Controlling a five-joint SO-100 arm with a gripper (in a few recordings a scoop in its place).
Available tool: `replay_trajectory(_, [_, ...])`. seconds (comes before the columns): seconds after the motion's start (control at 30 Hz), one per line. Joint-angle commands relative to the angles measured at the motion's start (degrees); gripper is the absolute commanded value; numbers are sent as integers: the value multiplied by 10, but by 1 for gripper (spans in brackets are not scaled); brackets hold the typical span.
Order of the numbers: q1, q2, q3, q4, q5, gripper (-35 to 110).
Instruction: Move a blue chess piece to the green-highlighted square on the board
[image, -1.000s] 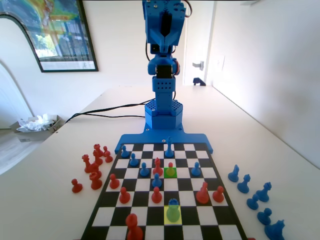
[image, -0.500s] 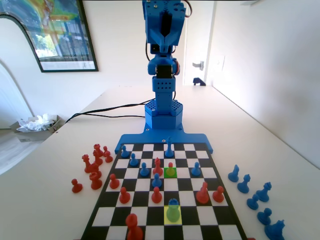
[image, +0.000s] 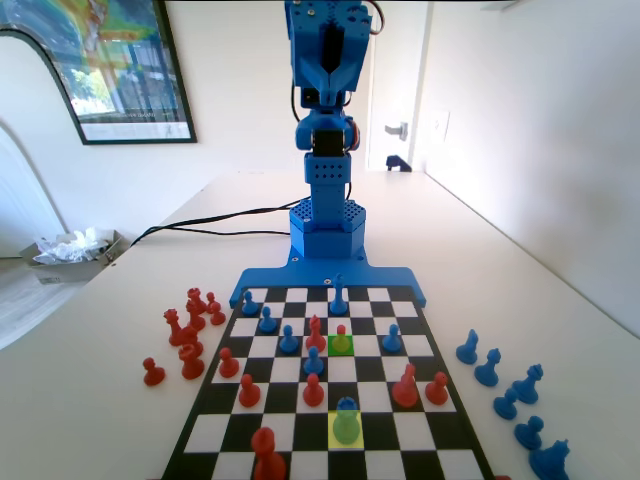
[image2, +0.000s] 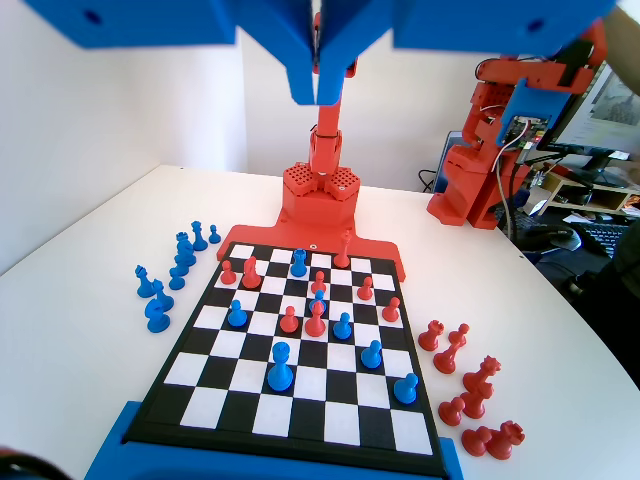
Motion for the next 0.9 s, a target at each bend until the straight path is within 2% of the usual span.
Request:
replay_trajectory(0.0, [3, 13, -6, -8, -5, 4])
replay_trajectory(0.67, [-7, 11, -9, -5, -6, 1])
replay_trajectory(0.87, [-34, -117, -149, 67, 40, 1])
